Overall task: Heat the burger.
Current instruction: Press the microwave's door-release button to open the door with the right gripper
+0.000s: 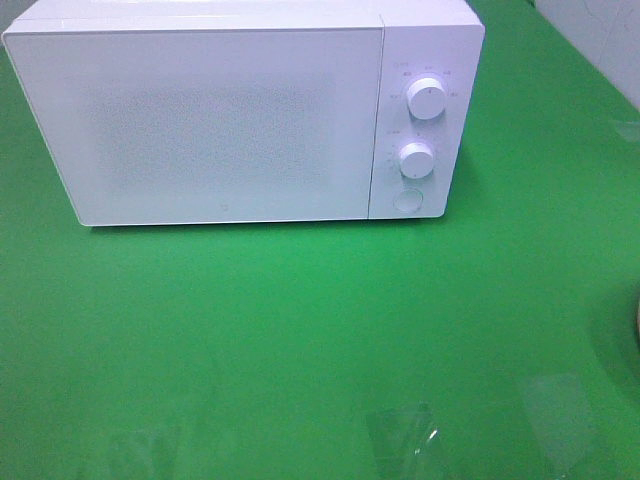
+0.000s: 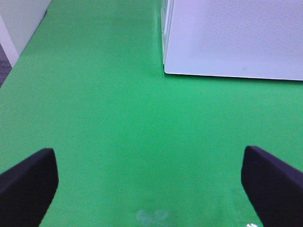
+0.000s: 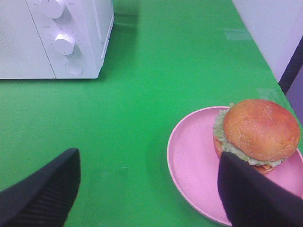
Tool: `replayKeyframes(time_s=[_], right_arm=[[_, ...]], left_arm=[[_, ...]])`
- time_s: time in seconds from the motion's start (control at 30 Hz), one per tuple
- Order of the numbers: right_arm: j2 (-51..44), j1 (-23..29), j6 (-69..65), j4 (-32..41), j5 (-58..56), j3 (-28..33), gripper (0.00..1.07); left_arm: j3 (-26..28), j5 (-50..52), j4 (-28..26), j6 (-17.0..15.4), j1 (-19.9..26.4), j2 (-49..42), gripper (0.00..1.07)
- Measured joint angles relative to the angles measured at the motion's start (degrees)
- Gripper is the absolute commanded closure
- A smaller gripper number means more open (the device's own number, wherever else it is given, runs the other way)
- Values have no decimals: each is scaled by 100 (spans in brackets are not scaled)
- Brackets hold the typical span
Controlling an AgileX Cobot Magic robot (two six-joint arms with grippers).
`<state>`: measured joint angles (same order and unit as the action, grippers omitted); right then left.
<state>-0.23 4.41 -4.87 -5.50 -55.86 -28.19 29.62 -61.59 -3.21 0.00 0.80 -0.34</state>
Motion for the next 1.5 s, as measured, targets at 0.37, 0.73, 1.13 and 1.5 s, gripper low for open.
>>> replayKeyframes(time_s=[0.37, 0.73, 1.13, 1.5], right_arm=[[0, 0, 0, 0, 0, 0, 32], [11, -6, 0, 0, 34, -132, 30], [1289, -6, 52, -6, 940, -235, 29], [2636, -6, 149, -11, 2418, -155, 27]], left_arm=[[0, 0, 0, 0, 0, 0, 6], [0, 0, 0, 0, 0, 0, 6], [0, 0, 0, 0, 0, 0, 6], [0, 0, 0, 0, 0, 0, 6]])
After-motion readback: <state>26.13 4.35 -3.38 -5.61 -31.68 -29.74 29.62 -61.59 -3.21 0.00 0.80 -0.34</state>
